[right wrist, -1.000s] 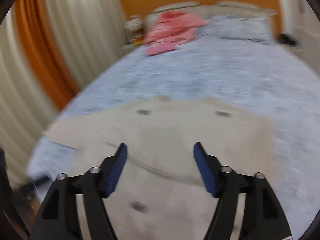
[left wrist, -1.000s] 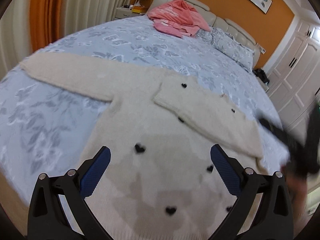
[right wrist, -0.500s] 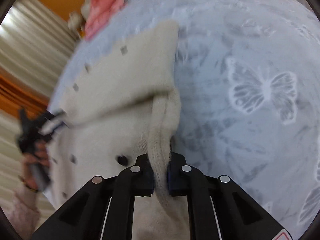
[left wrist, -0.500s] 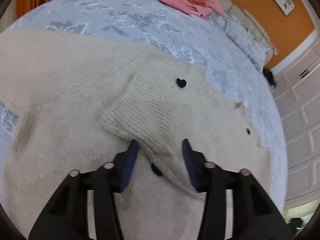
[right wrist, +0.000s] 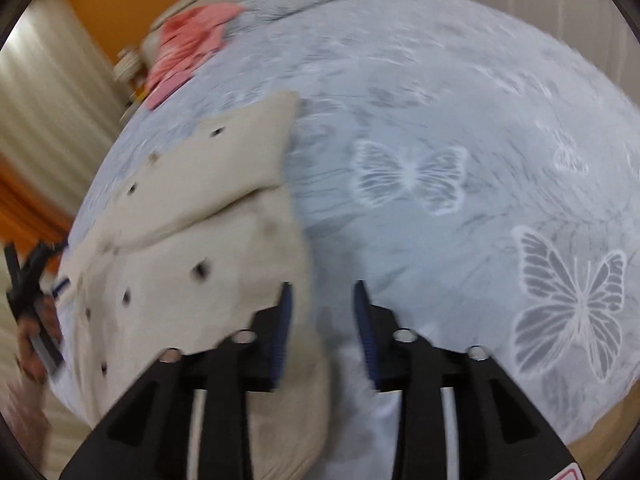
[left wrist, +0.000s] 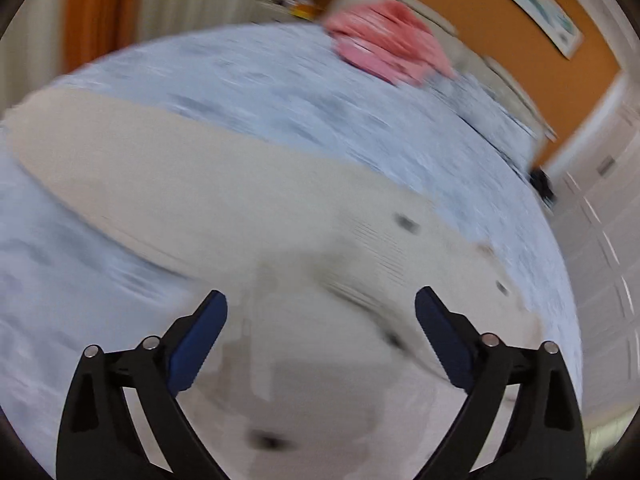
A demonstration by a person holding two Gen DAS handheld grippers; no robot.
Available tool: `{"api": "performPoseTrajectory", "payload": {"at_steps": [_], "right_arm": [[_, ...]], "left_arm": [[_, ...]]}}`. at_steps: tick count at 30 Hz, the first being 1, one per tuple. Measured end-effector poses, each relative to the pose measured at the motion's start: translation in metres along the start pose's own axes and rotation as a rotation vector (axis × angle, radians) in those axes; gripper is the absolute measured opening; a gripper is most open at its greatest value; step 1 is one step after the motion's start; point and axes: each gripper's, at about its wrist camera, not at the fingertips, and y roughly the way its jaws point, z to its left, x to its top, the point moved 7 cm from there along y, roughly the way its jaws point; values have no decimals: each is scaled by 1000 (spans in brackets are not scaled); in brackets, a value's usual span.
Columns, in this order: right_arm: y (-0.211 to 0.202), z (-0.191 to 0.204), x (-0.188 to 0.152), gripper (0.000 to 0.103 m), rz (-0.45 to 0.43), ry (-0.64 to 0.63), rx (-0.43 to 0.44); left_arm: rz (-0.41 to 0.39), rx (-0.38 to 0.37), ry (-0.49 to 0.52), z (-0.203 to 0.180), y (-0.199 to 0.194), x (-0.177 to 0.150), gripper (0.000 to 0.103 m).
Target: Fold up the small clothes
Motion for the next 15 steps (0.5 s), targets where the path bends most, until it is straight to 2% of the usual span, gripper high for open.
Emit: {"api": "performPoseTrajectory", "payload": {"at_steps": [3, 6, 8, 9, 11, 13, 15], "right_arm": [[-4, 43, -20, 47, 5, -127, 3], [-13, 76, -41, 53, 31, -212, 45], [-11, 96, -46, 61, 28, -268, 53], [-9, 102, -48, 64, 31, -294, 43], [2, 109, -55, 64, 70, -338, 12], [8, 113, -59, 64, 97, -344, -12], [12, 110, -60, 64, 118, -333, -25]], "left_arm": [[-30, 121, -133, 83, -7, 40, 94], [-67, 252, -361, 185, -8, 80, 94], [-96, 327, -489, 236, -9, 95, 94], [-108, 339, -532, 251, -10, 98, 94], [-147, 343, -703, 293, -8, 102, 94], [-172, 310, -803, 314, -4, 100, 94], [-219, 315, -801, 319, -5, 107, 93]]}}
